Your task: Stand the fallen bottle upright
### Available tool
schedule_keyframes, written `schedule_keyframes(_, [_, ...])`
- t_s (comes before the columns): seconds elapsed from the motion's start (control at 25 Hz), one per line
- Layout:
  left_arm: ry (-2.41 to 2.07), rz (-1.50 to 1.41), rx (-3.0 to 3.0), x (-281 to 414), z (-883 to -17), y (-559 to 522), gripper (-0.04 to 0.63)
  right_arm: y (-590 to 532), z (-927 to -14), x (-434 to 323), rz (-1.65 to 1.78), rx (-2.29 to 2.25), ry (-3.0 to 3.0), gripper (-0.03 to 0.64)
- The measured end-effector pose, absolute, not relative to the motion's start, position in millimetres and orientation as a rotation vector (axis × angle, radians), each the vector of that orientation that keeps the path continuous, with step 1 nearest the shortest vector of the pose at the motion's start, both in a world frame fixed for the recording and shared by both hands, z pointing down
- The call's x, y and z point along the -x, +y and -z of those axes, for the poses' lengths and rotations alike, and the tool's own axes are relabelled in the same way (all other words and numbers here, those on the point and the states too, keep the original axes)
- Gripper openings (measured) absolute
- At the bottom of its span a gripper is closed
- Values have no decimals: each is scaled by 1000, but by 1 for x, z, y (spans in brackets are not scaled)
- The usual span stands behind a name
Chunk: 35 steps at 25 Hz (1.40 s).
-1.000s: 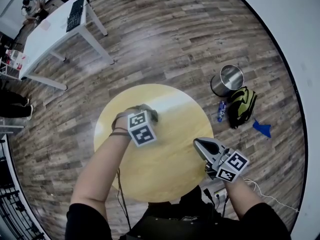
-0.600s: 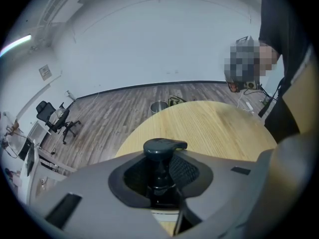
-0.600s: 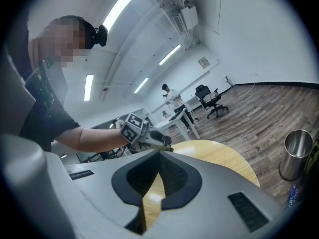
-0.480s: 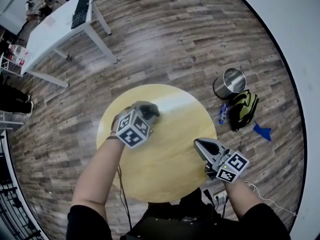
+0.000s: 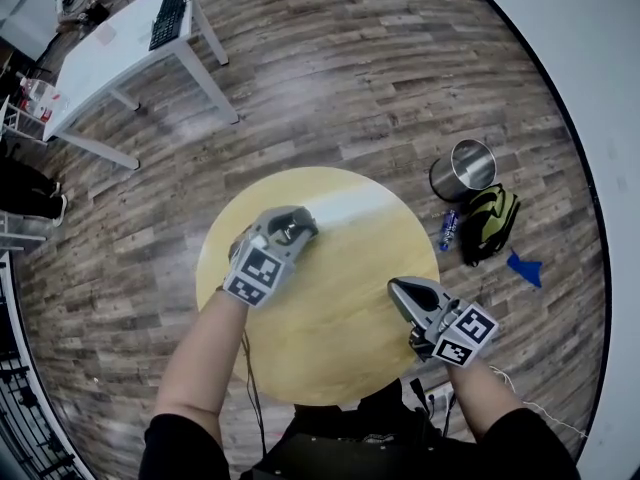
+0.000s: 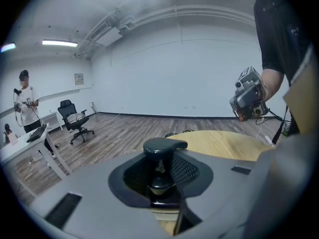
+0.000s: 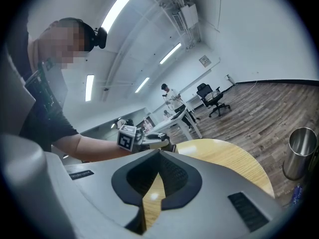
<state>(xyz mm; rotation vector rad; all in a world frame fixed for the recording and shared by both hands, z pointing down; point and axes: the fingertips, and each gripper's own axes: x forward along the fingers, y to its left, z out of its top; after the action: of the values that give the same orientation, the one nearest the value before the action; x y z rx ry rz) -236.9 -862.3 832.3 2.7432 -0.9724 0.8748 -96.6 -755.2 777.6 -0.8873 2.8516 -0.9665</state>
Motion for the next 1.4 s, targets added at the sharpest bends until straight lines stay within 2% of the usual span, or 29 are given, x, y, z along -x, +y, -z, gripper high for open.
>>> schedule_keyframes(0.52, [-1180, -445, -2743, 279, -833, -842, 127, -752, -777, 124, 980, 844, 2862, 5])
schedule_keyframes(0.8, [-1194, -528, -2729, 279, -835, -841, 144, -745, -774, 135, 978, 819, 2863, 5])
schedule_keyframes(0.84, [-1200, -528, -2708, 280, -836, -841, 161, -744, -774, 137, 978, 816, 2863, 5])
schedule_keyframes(0.92, [-1202, -536, -2672, 281, -838, -840, 286, -742, -772, 140, 976, 810, 2864, 5])
schedule_keyframes(1.0, [-1199, -558, -2652, 280, -842, -837, 362, -739, -771, 143, 973, 803, 2868, 5])
schedule_keyframes(1.08, [-1199, -562, -2635, 281, -844, -833, 411, -736, -769, 145, 970, 799, 2871, 5])
schedule_keyframes(1.4, [-1277, -493, -2572, 314, -820, -798, 401, -727, -752, 152, 945, 805, 2883, 5])
